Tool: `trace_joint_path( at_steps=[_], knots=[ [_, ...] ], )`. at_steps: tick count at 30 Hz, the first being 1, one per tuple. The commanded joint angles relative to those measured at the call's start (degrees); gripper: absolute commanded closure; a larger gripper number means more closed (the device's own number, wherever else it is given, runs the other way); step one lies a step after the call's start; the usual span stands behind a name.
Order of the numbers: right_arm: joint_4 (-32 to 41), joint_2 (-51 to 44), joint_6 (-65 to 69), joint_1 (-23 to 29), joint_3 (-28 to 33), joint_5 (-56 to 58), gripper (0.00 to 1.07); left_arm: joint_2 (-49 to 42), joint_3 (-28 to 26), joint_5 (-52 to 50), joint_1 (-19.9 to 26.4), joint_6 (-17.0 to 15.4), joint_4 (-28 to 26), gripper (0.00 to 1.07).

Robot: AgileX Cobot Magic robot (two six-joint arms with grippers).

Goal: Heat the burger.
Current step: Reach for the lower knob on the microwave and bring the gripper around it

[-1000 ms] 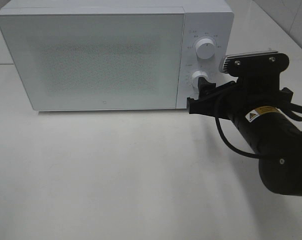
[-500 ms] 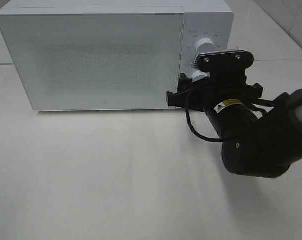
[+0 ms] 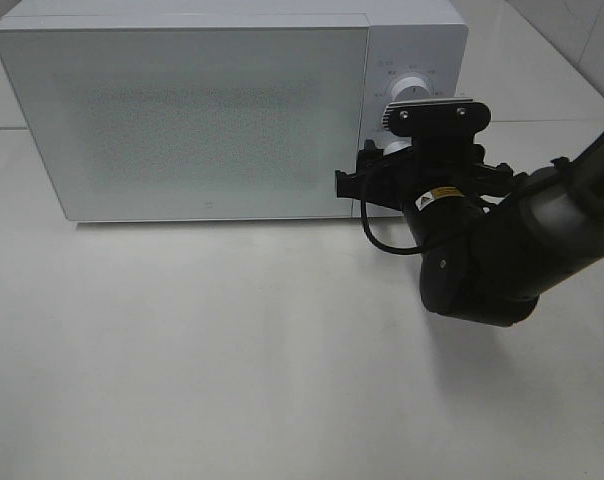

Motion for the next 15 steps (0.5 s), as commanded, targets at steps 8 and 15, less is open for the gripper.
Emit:
trace_joint_path(
  at_steps=[8, 15],
  knots=[
    [-0.11, 2.92, -0.17, -0.40, -2.98, -0.34, 0.38, -1.43, 0.17, -0.80, 0.06, -0.34, -0.23, 0.09],
    [-0.06, 2.92, -0.17, -0.34, -2.98, -1.09, 0.55, -1.43, 0.17, -0.80, 0.06, -0.34, -0.23, 0.09]
  ],
)
